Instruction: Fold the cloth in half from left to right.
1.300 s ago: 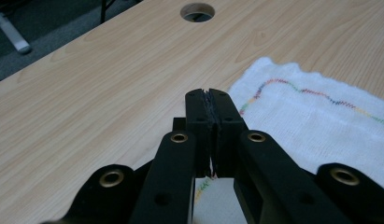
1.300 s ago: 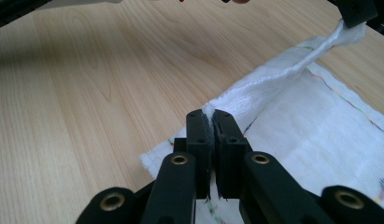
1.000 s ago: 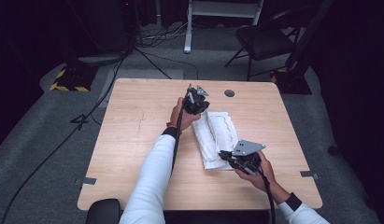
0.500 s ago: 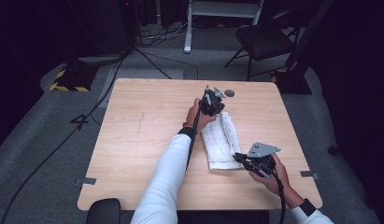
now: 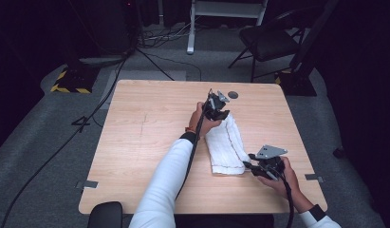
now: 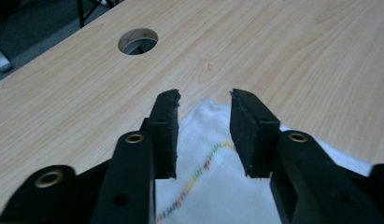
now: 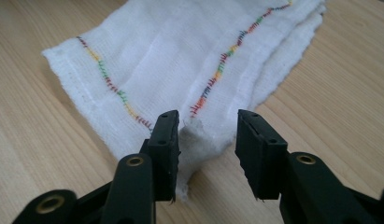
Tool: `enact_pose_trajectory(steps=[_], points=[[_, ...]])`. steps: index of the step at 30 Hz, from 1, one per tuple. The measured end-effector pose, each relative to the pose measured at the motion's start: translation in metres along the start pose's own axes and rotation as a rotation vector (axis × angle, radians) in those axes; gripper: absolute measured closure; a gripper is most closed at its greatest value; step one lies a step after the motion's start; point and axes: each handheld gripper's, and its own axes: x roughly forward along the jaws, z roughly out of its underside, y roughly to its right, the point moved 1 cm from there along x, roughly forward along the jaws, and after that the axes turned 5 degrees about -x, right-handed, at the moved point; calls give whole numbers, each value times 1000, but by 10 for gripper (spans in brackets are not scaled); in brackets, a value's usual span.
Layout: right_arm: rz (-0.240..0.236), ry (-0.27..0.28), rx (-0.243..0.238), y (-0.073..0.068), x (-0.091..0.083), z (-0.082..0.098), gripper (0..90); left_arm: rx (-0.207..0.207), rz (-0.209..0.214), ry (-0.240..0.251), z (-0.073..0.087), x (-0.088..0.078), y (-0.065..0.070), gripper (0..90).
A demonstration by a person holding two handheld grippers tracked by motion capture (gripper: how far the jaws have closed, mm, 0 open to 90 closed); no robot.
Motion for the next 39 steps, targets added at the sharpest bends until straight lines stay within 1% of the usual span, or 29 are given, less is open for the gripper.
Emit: enact_pose_trajectory(steps=[1,3,4,5,6,8,9,10,11,12,13,15,16,17,18,19,20,21,22,24,25,26,27,28,29,31,34,35,39], points=[[7,-1,10,2,-2,2,571,-1,11,6,6,-12,-1,512],[-1,5,25,5,-6,4,563,-5,23,10,14,-25,-1,453],[-8,7,29,5,-7,4,549,-5,23,10,14,-25,-1,414],[-8,7,29,5,-7,4,549,-1,25,9,18,-31,0,414],[-13,11,33,7,-10,6,522,8,21,-3,22,-37,2,351],[-14,13,40,7,-12,6,510,16,56,-3,30,-49,7,329],[-2,27,50,10,-15,6,492,39,96,1,39,-62,15,305],[-2,27,50,10,-15,6,492,39,96,1,39,-62,15,296],[15,44,55,12,-17,5,475,63,128,-9,50,-72,26,296],[15,44,55,12,-17,5,475,63,128,-9,50,-72,26,294],[24,52,54,15,-18,1,460,94,154,-26,62,-80,37,291],[54,68,44,19,-21,-3,449,104,182,-41,74,-86,46,289],[54,77,51,21,-21,-5,436,104,182,-41,74,-86,46,286],[49,84,55,22,-21,-5,425,125,205,-59,84,-89,54,287],[47,83,51,23,-19,-6,417,125,205,-59,84,-89,54,288],[43,75,46,23,-16,-6,410,132,208,-74,88,-90,58,293],[30,64,38,23,-12,-5,404,148,255,-109,96,-90,65,322],[30,64,38,23,-12,-5,404,148,255,-109,96,-90,65,393],[17,36,18,23,-3,-4,395,164,271,-140,102,-88,71,414],[-13,11,13,24,6,-3,385,170,291,-162,108,-84,75,433],[-13,11,13,24,6,-3,385,170,291,-162,108,-84,75,445],[-21,-17,-2,24,13,-2,372,164,312,-183,112,-79,76,447],[-21,-17,-2,24,13,-2,372,164,312,-183,112,-79,76,453],[-44,-39,3,25,16,1,367,171,313,-196,114,-76,77,465],[-43,-55,-6,24,17,3,365,174,301,-223,118,-71,78,474],[-45,-68,-16,24,18,5,362,173,305,-224,119,-71,78,485],[-64,-81,3,27,18,11,357,178,301,-233,119,-72,78,520],[-71,-81,19,28,17,14,358,180,307,-229,120,-73,79,544],[-83,-70,27,27,17,17,379,196,333,-231,121,-75,80,709]])
